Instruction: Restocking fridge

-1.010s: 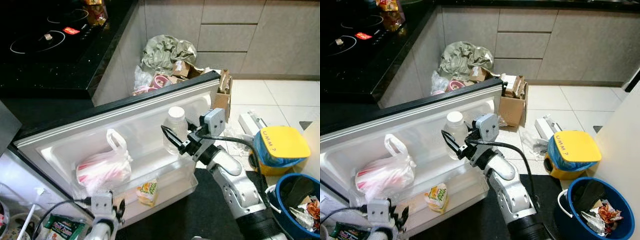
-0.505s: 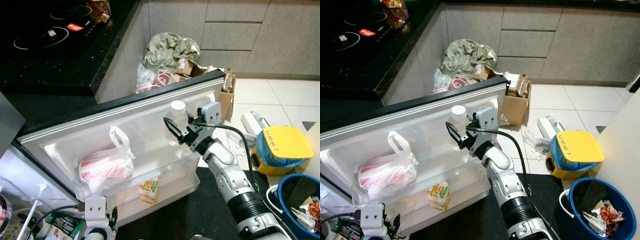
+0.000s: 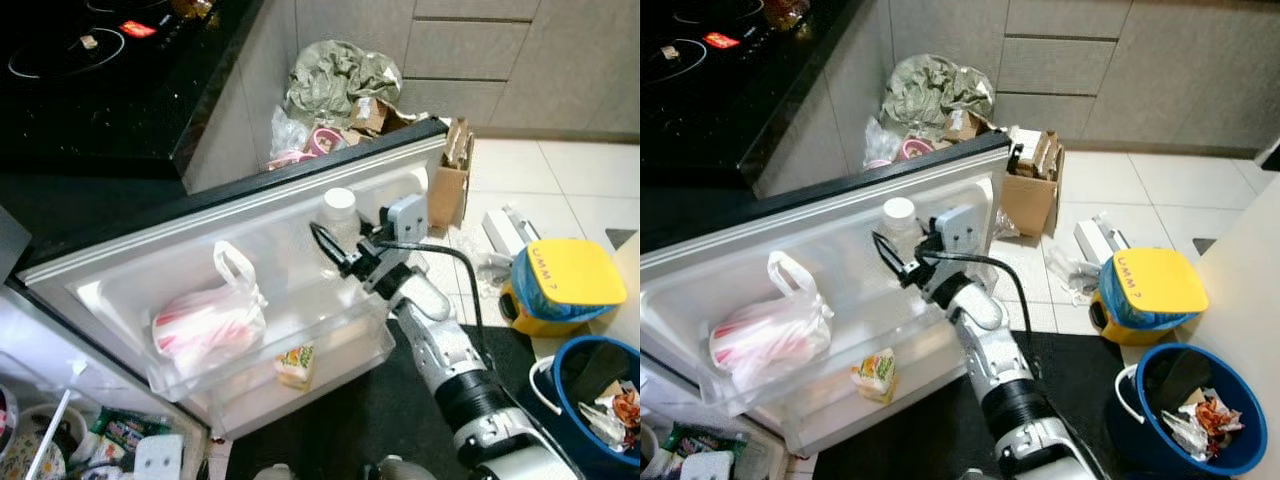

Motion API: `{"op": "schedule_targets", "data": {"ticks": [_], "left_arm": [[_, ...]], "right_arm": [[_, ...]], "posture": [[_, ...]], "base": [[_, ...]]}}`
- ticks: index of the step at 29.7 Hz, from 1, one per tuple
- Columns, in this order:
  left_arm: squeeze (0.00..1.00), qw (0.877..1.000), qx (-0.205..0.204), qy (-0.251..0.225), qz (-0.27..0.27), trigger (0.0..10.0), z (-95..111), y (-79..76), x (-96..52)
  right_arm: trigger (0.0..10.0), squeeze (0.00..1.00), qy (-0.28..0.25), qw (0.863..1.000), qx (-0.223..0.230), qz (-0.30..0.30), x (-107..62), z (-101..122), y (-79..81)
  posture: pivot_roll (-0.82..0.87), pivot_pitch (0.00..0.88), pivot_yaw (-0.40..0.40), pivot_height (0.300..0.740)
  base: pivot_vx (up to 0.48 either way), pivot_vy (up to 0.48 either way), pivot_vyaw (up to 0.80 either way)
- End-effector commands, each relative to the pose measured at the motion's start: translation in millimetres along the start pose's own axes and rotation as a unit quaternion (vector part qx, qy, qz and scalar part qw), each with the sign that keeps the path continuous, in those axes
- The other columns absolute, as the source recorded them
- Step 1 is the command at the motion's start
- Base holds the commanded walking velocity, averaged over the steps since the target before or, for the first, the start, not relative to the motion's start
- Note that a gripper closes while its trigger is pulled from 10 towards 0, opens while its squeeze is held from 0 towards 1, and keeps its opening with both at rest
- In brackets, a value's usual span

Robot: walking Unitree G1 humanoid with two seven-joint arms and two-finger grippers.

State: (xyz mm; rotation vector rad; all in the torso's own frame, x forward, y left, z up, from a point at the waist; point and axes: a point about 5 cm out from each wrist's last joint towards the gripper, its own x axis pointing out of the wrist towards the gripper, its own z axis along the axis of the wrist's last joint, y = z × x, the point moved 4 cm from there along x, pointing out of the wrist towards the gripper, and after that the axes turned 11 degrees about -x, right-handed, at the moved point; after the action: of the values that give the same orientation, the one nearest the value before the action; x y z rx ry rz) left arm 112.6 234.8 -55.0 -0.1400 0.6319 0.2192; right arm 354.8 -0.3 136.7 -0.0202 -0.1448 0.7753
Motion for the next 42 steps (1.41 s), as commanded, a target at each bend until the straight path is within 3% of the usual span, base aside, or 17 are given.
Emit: {"op": "schedule_targets", "data": {"ticks": [1,9,11,15,17,18,20,22,23,27,33,39,42], "left_arm": [[0.0,1.0,0.017,0.009,0.0,10.0,-1,5.7,-3.2],[0.0,0.999,0.021,0.025,0.004,10.0,-8,8.0,-8.3],[0.0,1.0,0.018,0.025,0.003,10.0,-7,6.7,-6.6],[0.0,1.0,0.018,0.025,0.003,10.0,-6,5.9,-4.6],[0.0,1.0,0.018,0.025,0.001,10.0,-6,5.4,-3.5],[0.0,1.0,0.019,0.025,0.0,10.0,-5,5.6,-1.9],[0.0,1.0,0.019,0.025,0.0,10.0,-5,5.6,-1.9],[0.0,1.0,0.018,0.024,0.001,10.0,-4,6.0,-0.1],[0.0,1.0,0.018,0.024,0.001,10.0,-4,6.0,-0.1],[0.0,1.0,0.019,0.025,-0.001,10.0,-2,6.1,3.8],[0.0,1.0,0.019,0.025,-0.003,10.0,-2,6.1,6.8],[0.0,0.999,0.019,0.026,-0.005,10.0,-3,5.4,9.0],[0.0,0.999,0.02,0.027,-0.007,10.0,-4,4.1,10.8]], "right_arm": [[10.0,0.0,0.034,0.999,0.023,0.001,-4.9,-20,5.0],[10.0,0.0,0.013,0.999,-0.028,0.012,1.2,-4,10.6],[10.0,0.0,0.022,0.997,-0.073,0.002,-1.8,-7,5.7],[10.0,0.0,0.028,0.995,-0.095,-0.014,-5.8,-9,-2.6],[10.0,0.0,0.037,0.993,-0.109,-0.025,-10.1,-11,-9.7],[10.0,0.0,0.052,0.988,-0.134,-0.057,-16.4,-15,-24.3],[10.0,0.0,0.052,0.988,-0.134,-0.057,-16.4,-15,-24.3],[10.0,0.0,0.057,0.983,-0.146,-0.096,-24.4,-13,-42.6],[10.0,0.0,0.057,0.983,-0.146,-0.096,-24.4,-13,-42.6],[10.0,0.0,0.035,0.977,-0.17,-0.124,-28.4,2,-57.7],[10.0,0.0,-0.005,0.98,-0.167,-0.106,-17.8,23,-48.7],[10.0,0.0,-0.047,0.985,-0.153,-0.07,-3.2,44,-27.7],[10.0,0.0,-0.067,0.99,-0.115,-0.052,5.5,52,-12.8]], "posture": [[0.13,0.151,-0.019,0.74],[0.11,0.153,-0.025,0.74],[0.11,0.152,-0.024,0.74],[0.1,0.152,-0.021,0.74],[0.1,0.151,-0.02,0.74],[0.09,0.145,-0.016,0.74],[0.09,0.145,-0.016,0.74],[0.08,0.145,-0.015,0.74],[0.08,0.145,-0.015,0.74],[0.07,0.136,-0.01,0.74],[0.07,0.129,-0.008,0.74],[0.07,0.123,-0.009,0.74],[0.07,0.121,-0.01,0.74]], "base": [[0.0,0.0,0.0],[0.0,0.0,0.0],[0.0,0.0,0.0],[0.0,0.0,0.0],[0.0,0.0,0.0],[0.0,0.0,0.0],[0.0,0.0,0.0],[0.0,0.0,0.0],[0.0,0.0,0.0],[0.0,0.0,0.0],[0.0,0.0,0.0],[0.0,0.0,0.0],[0.0,0.0,0.0]]}}
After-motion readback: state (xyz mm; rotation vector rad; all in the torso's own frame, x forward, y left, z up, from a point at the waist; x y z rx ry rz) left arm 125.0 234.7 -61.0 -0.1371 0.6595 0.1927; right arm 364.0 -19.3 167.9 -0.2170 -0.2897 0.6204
